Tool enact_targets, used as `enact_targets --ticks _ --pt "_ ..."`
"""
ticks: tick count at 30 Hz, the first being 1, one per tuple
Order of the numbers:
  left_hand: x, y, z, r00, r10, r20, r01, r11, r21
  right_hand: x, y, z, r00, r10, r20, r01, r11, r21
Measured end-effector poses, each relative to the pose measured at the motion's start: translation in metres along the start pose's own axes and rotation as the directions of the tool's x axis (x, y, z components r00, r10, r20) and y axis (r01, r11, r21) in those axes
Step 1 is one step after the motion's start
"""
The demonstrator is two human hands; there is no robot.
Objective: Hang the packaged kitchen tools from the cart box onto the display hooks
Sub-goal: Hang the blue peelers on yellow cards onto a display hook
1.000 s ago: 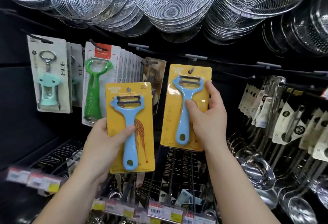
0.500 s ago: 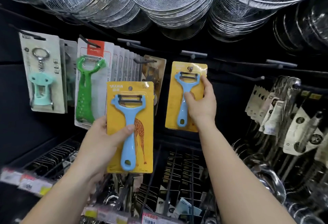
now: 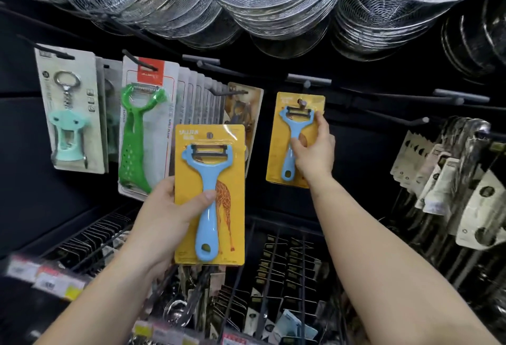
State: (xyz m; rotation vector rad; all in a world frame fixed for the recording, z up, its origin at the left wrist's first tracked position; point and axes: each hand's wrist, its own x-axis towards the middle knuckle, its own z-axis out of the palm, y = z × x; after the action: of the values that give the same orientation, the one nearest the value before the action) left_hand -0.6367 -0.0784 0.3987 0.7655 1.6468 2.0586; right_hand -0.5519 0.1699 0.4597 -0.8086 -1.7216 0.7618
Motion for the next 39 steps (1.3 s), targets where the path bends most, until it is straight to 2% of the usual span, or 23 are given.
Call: enact_targets --ticks 3,5,7,10,12,14,18,23,39 --pt "-0.002 0.000 0.000 1.000 0.008 0.010 -0.008 1.000 -0.009 -0.011 -0.002 -0.006 0.999 -0.017 -0.035 0.014 0.997 -0.081" --pt "-0.006 0.002 0.000 0.999 0.017 0.029 -0.017 1.000 -0.014 -0.032 -0.009 -0.013 0.999 -0.049 -0.019 0.048 0.997 -0.055" --pt "-0.010 0.004 0.001 0.998 0.022 0.052 -0.021 0.999 -0.026 -0.068 -0.020 -0.024 0.993 -0.098 0.060 0.094 0.994 0.052" --pt "-0.016 0.007 0.004 0.996 0.039 0.076 -0.035 0.998 -0.050 -0.131 -0.036 -0.039 0.951 -0.159 0.264 0.104 0.972 0.209" --pt "-0.021 0.008 0.008 0.995 0.055 0.089 -0.050 0.997 -0.062 -0.167 -0.039 -0.044 0.909 -0.177 0.378 0.076 0.961 0.266" --pt "-0.027 0.010 0.012 0.991 0.075 0.113 -0.069 0.996 -0.058 -0.188 -0.038 -0.046 0.893 -0.169 0.418 0.055 0.961 0.270" --pt "-0.038 0.018 0.024 0.974 0.129 0.186 -0.122 0.991 -0.053 -0.204 -0.032 -0.055 0.928 -0.146 0.343 0.044 0.957 0.287" --pt "-0.038 0.029 0.041 0.953 0.177 0.245 -0.171 0.984 -0.045 -0.203 -0.033 -0.069 0.964 -0.173 0.201 0.103 0.942 0.319" --pt "-0.034 0.046 0.061 0.924 0.219 0.314 -0.225 0.974 -0.017 -0.189 -0.026 -0.077 0.970 -0.219 0.105 0.182 0.942 0.283"
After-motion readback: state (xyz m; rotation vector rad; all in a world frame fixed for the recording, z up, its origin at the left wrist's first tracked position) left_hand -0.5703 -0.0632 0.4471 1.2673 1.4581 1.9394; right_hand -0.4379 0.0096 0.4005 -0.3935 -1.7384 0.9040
